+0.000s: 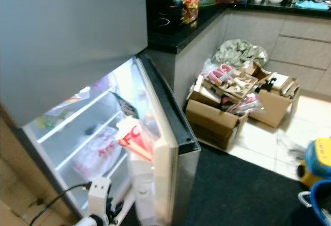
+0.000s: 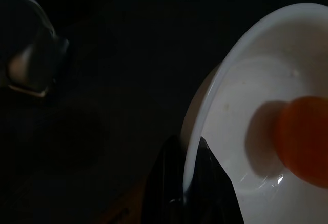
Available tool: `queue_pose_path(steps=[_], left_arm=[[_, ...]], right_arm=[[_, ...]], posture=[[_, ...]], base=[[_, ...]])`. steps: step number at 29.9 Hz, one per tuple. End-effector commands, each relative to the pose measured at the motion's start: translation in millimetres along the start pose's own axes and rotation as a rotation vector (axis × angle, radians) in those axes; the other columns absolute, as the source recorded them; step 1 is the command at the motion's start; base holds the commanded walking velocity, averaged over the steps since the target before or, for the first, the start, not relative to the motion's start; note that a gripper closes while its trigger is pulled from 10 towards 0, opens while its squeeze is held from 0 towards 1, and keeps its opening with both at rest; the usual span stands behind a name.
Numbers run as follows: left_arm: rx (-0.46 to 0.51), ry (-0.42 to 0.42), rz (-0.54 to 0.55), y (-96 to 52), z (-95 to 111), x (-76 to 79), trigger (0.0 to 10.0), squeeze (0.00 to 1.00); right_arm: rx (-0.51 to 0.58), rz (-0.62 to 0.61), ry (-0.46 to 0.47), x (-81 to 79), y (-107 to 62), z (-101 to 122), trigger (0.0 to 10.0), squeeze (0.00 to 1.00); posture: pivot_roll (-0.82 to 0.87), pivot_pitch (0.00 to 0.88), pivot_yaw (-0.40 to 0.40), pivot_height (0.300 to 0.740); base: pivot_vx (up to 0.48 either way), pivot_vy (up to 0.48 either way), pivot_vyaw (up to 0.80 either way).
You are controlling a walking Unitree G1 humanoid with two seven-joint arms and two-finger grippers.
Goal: Restocking fridge
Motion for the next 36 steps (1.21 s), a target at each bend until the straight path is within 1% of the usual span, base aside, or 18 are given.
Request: queue_pose_path(steps=[1,6,9,11,13,14,15,17,21,24,26,28,29,32,33,34,35,36], left_arm=[[-0.02,-0.027,0.016,-4.0,-7.2,-4.4,10.0,0.0],[-0.009,-0.024,0.019,-5.1,-6.6,-6.5,10.0,0.0],[-0.025,0.004,0.027,-5.2,-7.1,-8.4,10.0,0.0],[-0.031,0.053,0.009,-3.6,-5.0,-6.4,10.0,0.0],[-0.028,0.061,0.0,-3.2,-4.0,-5.4,10.0,0.0],[-0.017,0.1,-0.058,0.0,0.9,2.1,10.0,0.0],[-0.011,0.114,-0.103,2.0,3.9,7.4,10.0,0.0],[-0.006,0.121,-0.133,3.2,6.0,11.0,10.0,0.0],[0.037,0.19,-0.299,9.3,21.8,30.4,10.0,0.0],[0.048,0.201,-0.332,10.9,26.1,34.9,10.0,0.0],[0.085,0.243,-0.442,17.8,43.7,53.4,10.0,0.0],[0.125,0.276,-0.511,23.6,60.7,68.7,10.0,0.0],[0.125,0.276,-0.511,23.6,60.7,68.7,10.0,0.0],[0.176,0.285,-0.541,31.4,85.5,82.3,10.0,0.0],[0.176,0.285,-0.541,31.4,85.5,82.3,10.0,0.0],[0.189,0.282,-0.553,33.4,93.3,86.1,8.2,0.0],[0.203,0.273,-0.581,35.1,101.4,92.6,0.0,0.0],[0.203,0.273,-0.581,35.1,101.4,92.6,0.0,0.0]], right_arm=[[0.012,0.006,-0.006,-4.5,-0.1,1.7,10.0,0.0],[0.012,0.007,-0.009,-5.6,-0.4,0.8,10.0,0.0],[0.013,0.008,-0.009,-6.6,-0.5,0.3,10.0,0.0],[0.012,0.007,-0.005,-7.6,-0.7,-0.2,10.0,0.0],[0.012,0.007,-0.005,-7.8,-0.7,-0.3,10.0,0.0],[0.01,0.008,0.0,-8.8,-0.9,-1.1,10.0,0.0],[0.008,0.008,0.004,-9.6,-1.0,-1.7,10.0,0.0],[0.007,0.009,0.007,-10.1,-1.1,-2.1,10.0,0.0],[-0.001,0.006,0.023,-11.6,-1.3,-3.2,10.0,0.0],[-0.003,0.005,0.027,-11.8,-1.3,-3.4,10.0,0.0],[-0.008,0.004,0.036,-12.7,-1.2,-3.3,10.0,0.0],[-0.012,0.003,0.043,-13.8,-1.1,-2.7,10.0,0.0],[-0.012,0.003,0.043,-13.8,-1.1,-2.7,10.0,0.0],[-0.013,-0.001,0.051,-15.3,-1.0,-1.5,10.0,0.0],[-0.013,-0.001,0.051,-15.3,-1.0,-1.5,10.0,0.0],[-0.013,-0.004,0.055,-16.0,-1.0,-1.0,10.0,0.0],[-0.014,-0.008,0.06,-16.4,-1.0,-0.8,10.0,0.0],[-0.014,-0.008,0.06,-16.4,-1.0,-0.8,10.0,0.0]], posture=[[-0.14,0.055,-0.017,0.74],[-0.14,0.048,-0.015,0.74],[-0.14,0.045,-0.011,0.74],[-0.14,0.043,-0.007,0.74],[-0.14,0.043,-0.007,0.74],[-0.14,0.041,-0.003,0.74],[-0.14,0.041,0.003,0.74],[-0.14,0.041,0.003,0.74],[-0.14,0.042,0.02,0.74],[-0.14,0.042,0.02,0.74],[-0.15,0.052,0.033,0.74],[-0.16,0.058,0.043,0.74],[-0.16,0.058,0.043,0.74],[-0.18,0.073,0.066,0.74],[-0.18,0.073,0.066,0.74],[-0.19,0.08,0.075,0.74],[-0.2,0.085,0.081,0.74],[-0.2,0.085,0.081,0.74]], base=[[0.0,0.48,0.0],[0.0,0.48,0.0],[0.0,0.0,0.0],[0.0,0.0,0.0],[0.0,0.0,0.0],[0.0,0.0,0.0],[0.0,0.0,0.0],[0.0,0.0,0.0],[0.0,0.0,0.0],[0.0,0.0,0.0],[0.0,0.0,0.0],[0.0,0.0,0.0],[0.0,0.0,0.0],[0.0,0.0,0.0],[0.0,0.0,0.0],[0.0,0.0,0.0],[0.0,0.0,0.0],[0.0,0.0,0.0]])
Point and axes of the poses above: a point about 5 cm out from each wrist's last joint towards the gripper, its own y axis pointing out of the wrist towards the gripper, its own z axis along the axis of the wrist's last joint, x = y × z, the point moved 1 cm from there along y, pointing out of the wrist towards the gripper, and after that the axes turned 1 degree about -y, right-handed, at the moved point
